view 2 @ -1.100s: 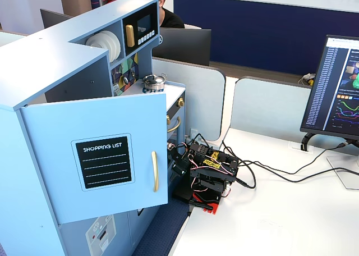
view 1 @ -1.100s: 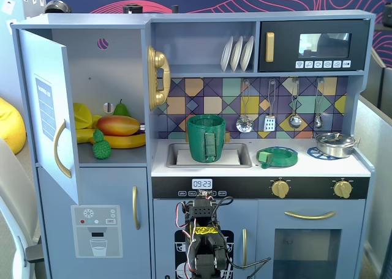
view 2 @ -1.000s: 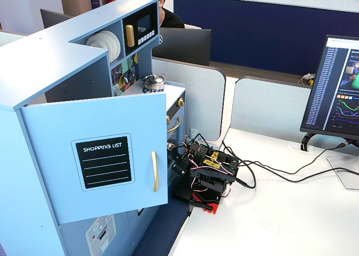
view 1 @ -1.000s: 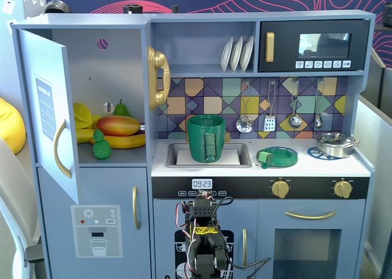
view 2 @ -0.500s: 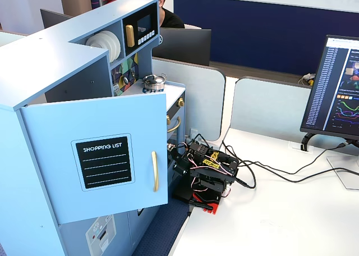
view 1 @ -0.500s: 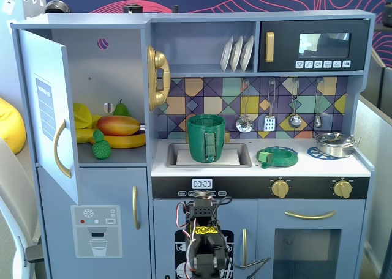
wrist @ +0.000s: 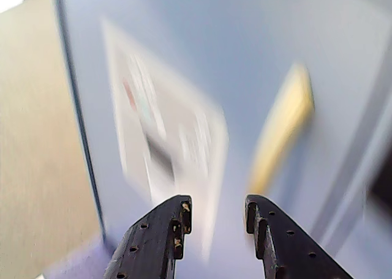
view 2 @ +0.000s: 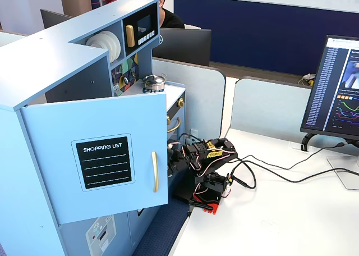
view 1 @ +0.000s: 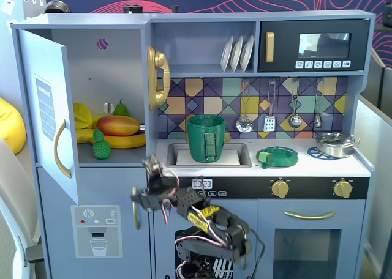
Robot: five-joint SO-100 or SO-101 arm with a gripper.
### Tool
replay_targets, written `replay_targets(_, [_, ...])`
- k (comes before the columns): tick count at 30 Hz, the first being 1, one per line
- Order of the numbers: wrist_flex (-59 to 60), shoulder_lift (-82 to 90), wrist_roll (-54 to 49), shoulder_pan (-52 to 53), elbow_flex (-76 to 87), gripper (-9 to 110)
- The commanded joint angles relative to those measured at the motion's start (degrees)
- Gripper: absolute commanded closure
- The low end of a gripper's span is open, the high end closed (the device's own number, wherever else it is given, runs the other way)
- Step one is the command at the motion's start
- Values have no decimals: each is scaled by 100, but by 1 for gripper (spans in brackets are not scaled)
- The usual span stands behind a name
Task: Pick up the green pineapple from the left cabinet and place it in the green recipient
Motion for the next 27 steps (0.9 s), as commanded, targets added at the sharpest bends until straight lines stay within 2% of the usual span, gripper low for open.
replay_targets(1, [-659,-1002,0,-88,-1600,96])
replay_targets(10, [-1591,-2874,1020,62,-3226,61])
replay_targets(27, [-2742,-5695,369,369,-5238,55])
